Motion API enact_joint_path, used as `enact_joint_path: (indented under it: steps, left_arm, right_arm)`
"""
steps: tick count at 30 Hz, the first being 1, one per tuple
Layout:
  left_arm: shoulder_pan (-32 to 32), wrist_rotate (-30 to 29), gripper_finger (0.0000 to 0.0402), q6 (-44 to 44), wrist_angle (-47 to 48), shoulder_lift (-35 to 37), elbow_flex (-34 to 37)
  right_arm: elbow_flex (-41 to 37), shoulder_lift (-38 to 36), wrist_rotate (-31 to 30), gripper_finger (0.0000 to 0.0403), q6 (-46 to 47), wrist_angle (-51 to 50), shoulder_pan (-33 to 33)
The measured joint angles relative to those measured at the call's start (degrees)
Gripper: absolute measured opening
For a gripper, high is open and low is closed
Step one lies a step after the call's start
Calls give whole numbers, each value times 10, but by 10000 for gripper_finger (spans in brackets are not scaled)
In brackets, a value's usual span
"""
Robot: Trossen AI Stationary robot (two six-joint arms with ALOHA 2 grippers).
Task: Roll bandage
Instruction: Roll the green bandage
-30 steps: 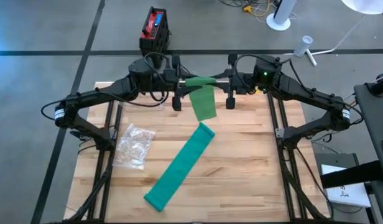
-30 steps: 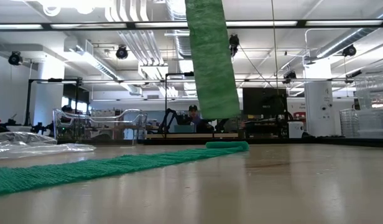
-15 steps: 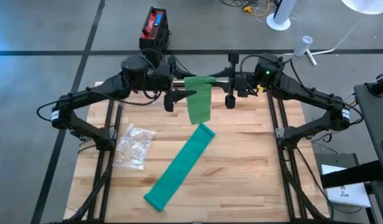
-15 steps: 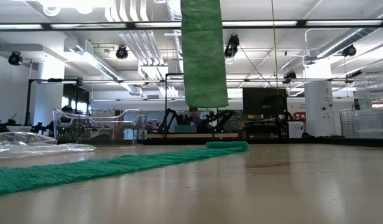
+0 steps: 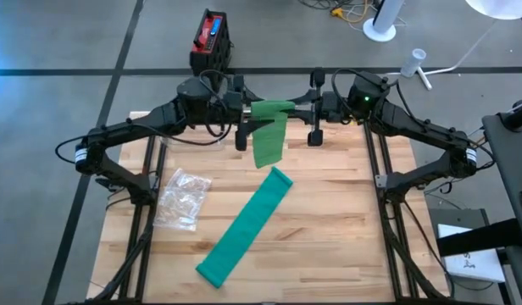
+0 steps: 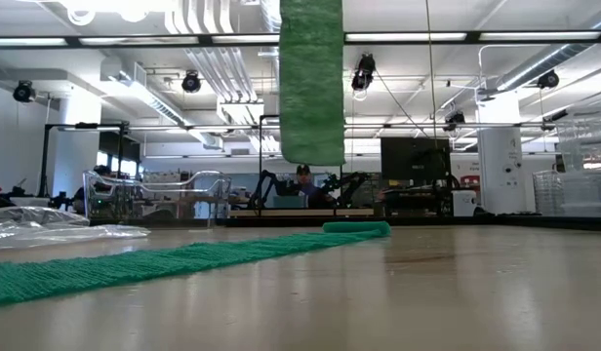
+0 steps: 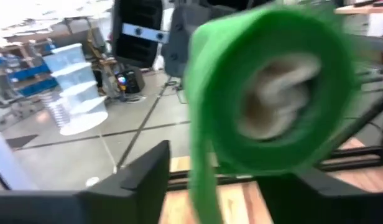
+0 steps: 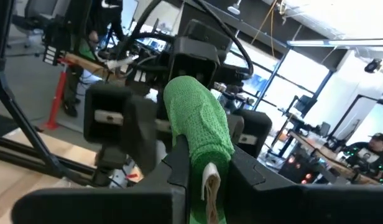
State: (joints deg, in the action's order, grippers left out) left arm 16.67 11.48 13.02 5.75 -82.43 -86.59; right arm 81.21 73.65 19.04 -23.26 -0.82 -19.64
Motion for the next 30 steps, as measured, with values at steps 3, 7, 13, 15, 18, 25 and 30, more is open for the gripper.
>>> enact_joint_path:
  steps: [3, 7, 13, 15, 18, 25, 30]
  left_arm:
    - [0, -13, 117, 0, -4, -2, 0]
    - [0, -37, 14, -4, -2, -3, 0]
    - [1, -80, 2, 9, 18, -4, 2]
    - [1, -80, 1, 13, 18, -7, 4]
    - [1, -94, 1, 16, 19, -8, 12]
    - [3, -121, 0, 16, 9, -11, 46]
    - [2, -121, 0, 15, -8, -10, 53]
  right_arm:
    - [0, 0, 0, 45, 11, -1, 0]
    - [0, -1, 0, 45, 28, -1, 0]
    - [0, -10, 0, 45, 76, -2, 0]
    - [0, -11, 0, 45, 95, -4, -2]
    - [0, -15, 0, 45, 130, -6, -3]
    - [47, -23, -2, 45, 172, -58, -17]
    - [65, -23, -14, 45, 118, -64, -20]
